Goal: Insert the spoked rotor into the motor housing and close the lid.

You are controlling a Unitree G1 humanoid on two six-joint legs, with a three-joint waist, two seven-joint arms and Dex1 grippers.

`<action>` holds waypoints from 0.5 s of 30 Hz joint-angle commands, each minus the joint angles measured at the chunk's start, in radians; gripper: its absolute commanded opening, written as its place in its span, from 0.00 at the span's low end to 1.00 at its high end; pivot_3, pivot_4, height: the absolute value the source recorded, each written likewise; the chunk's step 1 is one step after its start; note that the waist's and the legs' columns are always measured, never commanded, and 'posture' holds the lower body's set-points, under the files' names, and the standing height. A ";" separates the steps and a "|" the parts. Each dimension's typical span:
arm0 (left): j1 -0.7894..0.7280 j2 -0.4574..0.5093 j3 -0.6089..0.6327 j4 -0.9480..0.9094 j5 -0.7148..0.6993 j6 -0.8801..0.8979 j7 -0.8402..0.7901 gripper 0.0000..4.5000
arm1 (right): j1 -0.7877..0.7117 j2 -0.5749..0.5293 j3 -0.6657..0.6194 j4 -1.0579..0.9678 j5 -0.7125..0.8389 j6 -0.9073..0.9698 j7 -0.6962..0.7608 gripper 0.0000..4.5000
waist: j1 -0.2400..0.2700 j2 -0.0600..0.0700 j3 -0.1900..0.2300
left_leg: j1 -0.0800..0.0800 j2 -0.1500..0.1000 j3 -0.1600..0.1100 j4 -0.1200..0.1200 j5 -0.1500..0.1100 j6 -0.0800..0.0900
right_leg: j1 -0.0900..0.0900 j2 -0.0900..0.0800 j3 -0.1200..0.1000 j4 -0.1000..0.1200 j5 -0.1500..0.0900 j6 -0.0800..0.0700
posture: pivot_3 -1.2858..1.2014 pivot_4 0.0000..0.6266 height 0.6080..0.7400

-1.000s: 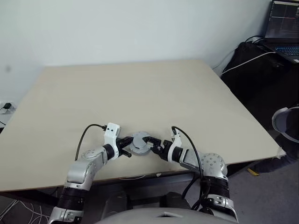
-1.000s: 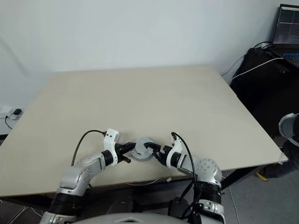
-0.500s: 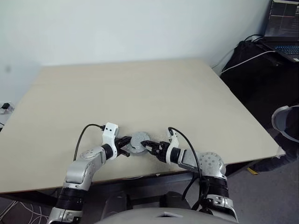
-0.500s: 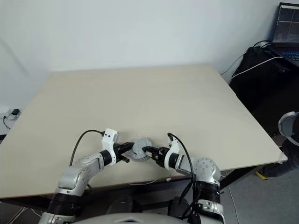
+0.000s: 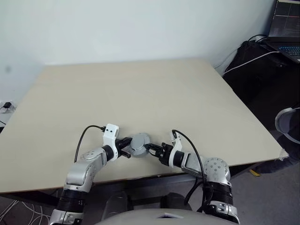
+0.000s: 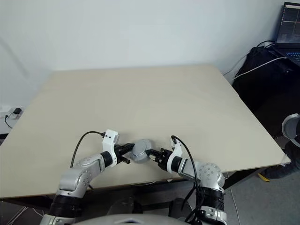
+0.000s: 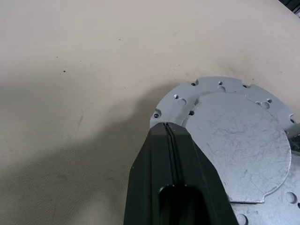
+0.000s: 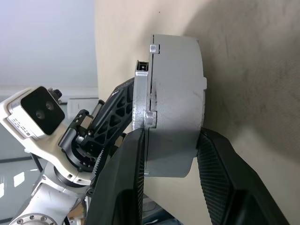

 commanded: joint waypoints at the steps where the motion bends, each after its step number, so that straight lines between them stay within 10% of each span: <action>1: 0.010 -0.010 -0.020 -0.028 -0.013 0.003 -0.013 0.00 | -0.002 0.082 0.027 -0.043 0.044 0.005 -0.003 0.29 | -0.001 0.000 0.000 | 0.000 0.000 0.000 0.000 0.000 0.000 | 0.000 0.000 0.000 0.000 0.000 0.000 | 0.52 0.00 1.00; 15: 0.230 -0.140 0.164 -0.292 -0.182 -0.116 0.041 0.00 | 0.024 0.082 -0.014 -0.055 0.120 -0.066 -0.050 0.29 | -0.002 -0.001 0.001 | -0.001 0.000 0.000 -0.004 0.000 0.000 | 0.000 0.000 0.000 -0.006 0.001 0.001 | 0.52 0.00 1.00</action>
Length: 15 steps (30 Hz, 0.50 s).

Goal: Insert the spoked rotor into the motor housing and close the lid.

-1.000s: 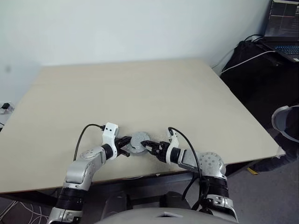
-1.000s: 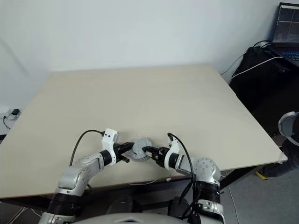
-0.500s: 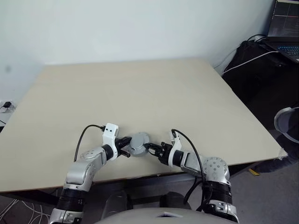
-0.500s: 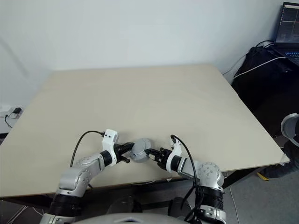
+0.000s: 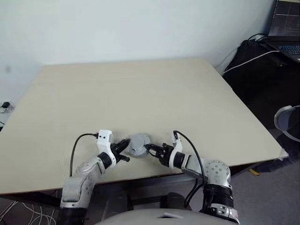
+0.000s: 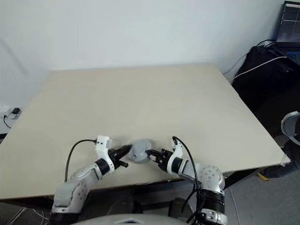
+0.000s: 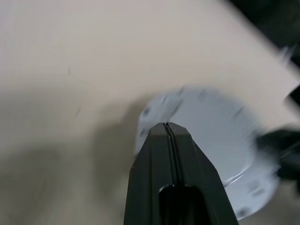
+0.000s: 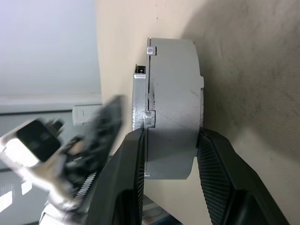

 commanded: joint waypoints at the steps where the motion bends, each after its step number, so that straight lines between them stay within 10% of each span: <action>1: 0.047 -0.036 0.053 -0.107 -0.080 -0.048 0.020 0.00 | -0.001 0.081 -0.013 -0.050 0.061 -0.037 -0.008 0.29 | 0.000 0.001 0.000 | 0.000 0.000 0.000 0.000 0.000 0.000 | 0.000 0.000 0.000 0.000 0.000 0.000 | 0.52 0.00 1.00; 6: 0.176 -0.148 0.098 -0.171 -0.232 -0.060 0.059 0.04 | -0.002 0.082 -0.024 -0.057 0.108 -0.065 -0.031 0.29 | -0.005 0.000 0.003 | 0.000 0.000 0.000 0.000 0.000 0.000 | 0.000 0.000 0.000 -0.001 0.000 0.000 | 0.52 0.00 1.00; 15: 0.304 -0.289 0.109 -0.121 -0.626 0.020 0.132 0.65 | -0.042 0.083 0.015 -0.092 0.195 -0.093 -0.065 0.29 | -0.014 -0.001 0.010 | -0.001 0.000 -0.001 0.000 0.000 0.000 | -0.001 0.000 -0.001 -0.001 0.000 0.001 | 0.52 0.00 1.00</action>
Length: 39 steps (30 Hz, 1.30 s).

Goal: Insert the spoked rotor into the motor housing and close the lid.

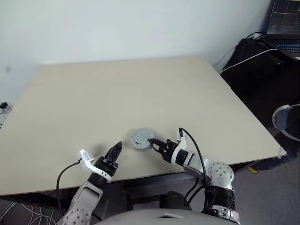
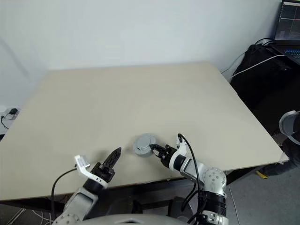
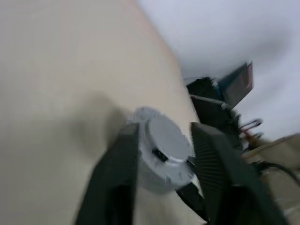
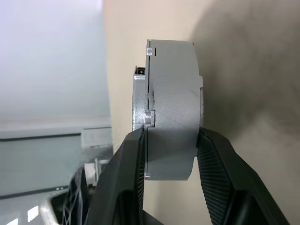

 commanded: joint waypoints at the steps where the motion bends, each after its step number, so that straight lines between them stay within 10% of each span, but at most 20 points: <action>1: -0.013 -0.077 -0.005 0.009 -0.147 0.015 0.034 0.72 | -0.055 0.080 0.031 -0.062 0.075 -0.019 0.009 0.29 | -0.001 0.000 0.001 | 0.000 0.000 0.000 0.000 0.000 0.000 | 0.000 0.000 0.000 0.000 0.000 0.000 | 0.52 0.00 1.00; 5: -0.002 -0.091 -0.014 0.036 -0.239 -0.003 0.055 1.00 | -0.066 0.073 0.059 -0.072 0.104 -0.029 0.007 0.29 | -0.001 -0.001 0.002 | 0.000 0.000 0.000 0.000 0.000 0.000 | 0.000 0.001 0.000 0.000 0.000 0.000 | 0.52 0.00 1.00; 39: -0.063 -0.084 -0.127 0.116 -0.398 -0.051 0.036 1.00 | -0.013 -0.043 0.223 -0.085 0.351 0.051 -0.085 0.29 | -0.002 -0.003 0.003 | -0.002 0.000 0.000 0.005 0.000 0.001 | 0.001 0.001 0.000 0.000 0.002 0.002 | 0.52 0.00 1.00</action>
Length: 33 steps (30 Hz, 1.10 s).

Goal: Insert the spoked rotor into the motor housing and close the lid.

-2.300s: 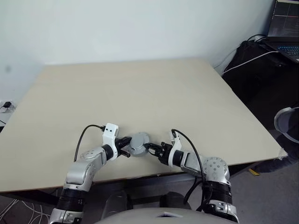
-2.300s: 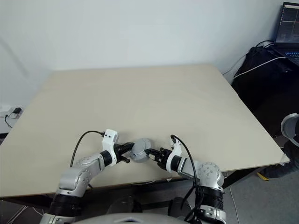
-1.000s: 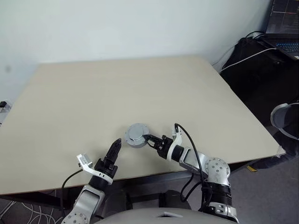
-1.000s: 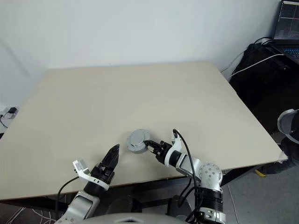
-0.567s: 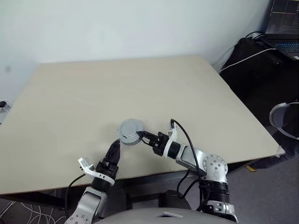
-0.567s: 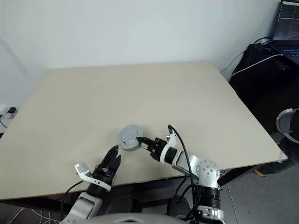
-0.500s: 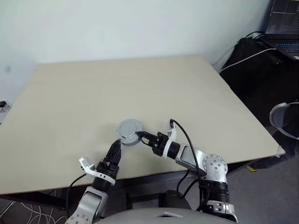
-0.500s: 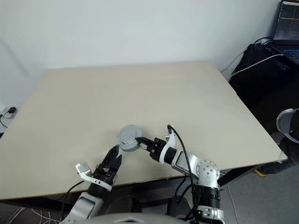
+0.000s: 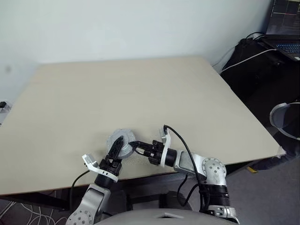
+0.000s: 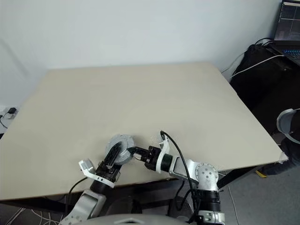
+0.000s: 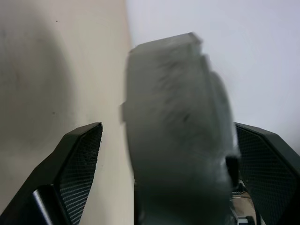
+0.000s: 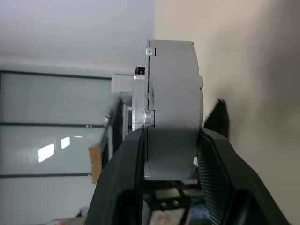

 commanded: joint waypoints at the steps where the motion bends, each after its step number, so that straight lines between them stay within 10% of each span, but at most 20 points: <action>1: -0.034 -0.096 -0.059 -0.016 -0.018 -0.009 -0.011 0.96 | -0.010 0.001 0.004 -0.023 0.059 -0.010 0.018 0.29 | 0.000 0.000 0.000 | 0.000 0.000 0.000 0.000 0.000 0.000 | 0.000 0.000 0.000 0.000 0.000 0.000 | 0.52 0.00 1.00; 8: -0.016 -0.094 -0.077 -0.031 -0.029 -0.018 -0.001 0.53 | -0.011 -0.005 0.002 -0.005 0.051 -0.027 0.021 0.29 | 0.000 0.000 0.000 | 0.000 0.000 0.000 0.000 0.000 0.000 | 0.000 0.000 0.000 0.000 0.000 0.000 | 0.52 0.00 1.00; 21: -0.001 -0.090 -0.100 -0.054 -0.033 -0.073 0.024 0.50 | -0.021 -0.021 0.013 -0.058 -0.118 -0.155 0.095 0.29 | 0.002 0.000 0.000 | 0.000 0.000 0.000 0.001 0.000 0.000 | 0.000 0.000 0.000 0.000 0.000 0.001 | 0.52 0.00 1.00; 30: -0.072 -0.084 -0.067 -0.040 -0.005 -0.142 0.049 0.47 | 0.012 -0.075 0.005 -0.166 -0.123 -0.162 0.103 0.94 | 0.006 -0.001 -0.001 | -0.001 0.000 0.000 0.002 -0.001 0.001 | 0.000 0.000 0.001 0.000 0.001 0.001 | 0.52 0.00 1.00; 33: -0.118 -0.075 -0.029 -0.014 0.012 -0.180 0.079 0.47 | 0.032 -0.168 0.081 -0.268 -0.269 -0.209 0.167 1.00 | 0.004 0.001 -0.002 | -0.001 0.000 0.001 0.002 -0.001 0.001 | 0.000 0.001 0.001 0.000 0.001 0.001 | 0.52 0.00 1.00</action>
